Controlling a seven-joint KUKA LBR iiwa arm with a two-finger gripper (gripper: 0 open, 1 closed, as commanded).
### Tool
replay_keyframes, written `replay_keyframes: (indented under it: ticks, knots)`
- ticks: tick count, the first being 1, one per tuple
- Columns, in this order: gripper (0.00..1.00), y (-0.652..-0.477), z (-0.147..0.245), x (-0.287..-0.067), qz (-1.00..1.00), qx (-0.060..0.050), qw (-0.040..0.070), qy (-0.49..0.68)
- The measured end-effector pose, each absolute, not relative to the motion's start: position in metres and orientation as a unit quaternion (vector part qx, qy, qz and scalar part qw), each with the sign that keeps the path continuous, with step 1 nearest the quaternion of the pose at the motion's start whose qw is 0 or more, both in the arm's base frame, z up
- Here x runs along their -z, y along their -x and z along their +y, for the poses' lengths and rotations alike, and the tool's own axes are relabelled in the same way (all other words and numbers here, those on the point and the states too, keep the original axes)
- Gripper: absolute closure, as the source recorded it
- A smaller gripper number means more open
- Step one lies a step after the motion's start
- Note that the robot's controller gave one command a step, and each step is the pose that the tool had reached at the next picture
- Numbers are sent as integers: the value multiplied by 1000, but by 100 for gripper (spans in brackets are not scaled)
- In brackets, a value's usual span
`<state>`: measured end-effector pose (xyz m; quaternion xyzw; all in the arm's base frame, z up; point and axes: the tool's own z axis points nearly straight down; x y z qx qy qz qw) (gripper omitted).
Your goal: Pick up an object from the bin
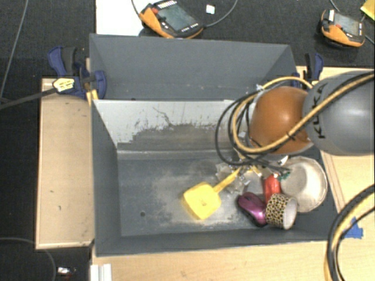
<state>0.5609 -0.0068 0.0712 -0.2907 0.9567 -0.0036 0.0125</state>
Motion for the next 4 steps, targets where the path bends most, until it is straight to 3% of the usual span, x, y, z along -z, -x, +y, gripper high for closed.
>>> replay_keyframes:
  ticks: [1,2,3,4]
  knots:
    - [100,-576,-33,-71,949,6,15,314]
    - [100,-510,-64,-75,924,7,33,381]
    - [100,-544,-48,-163,934,5,14,357]
    - [100,-521,-59,-75,927,6,31,374]
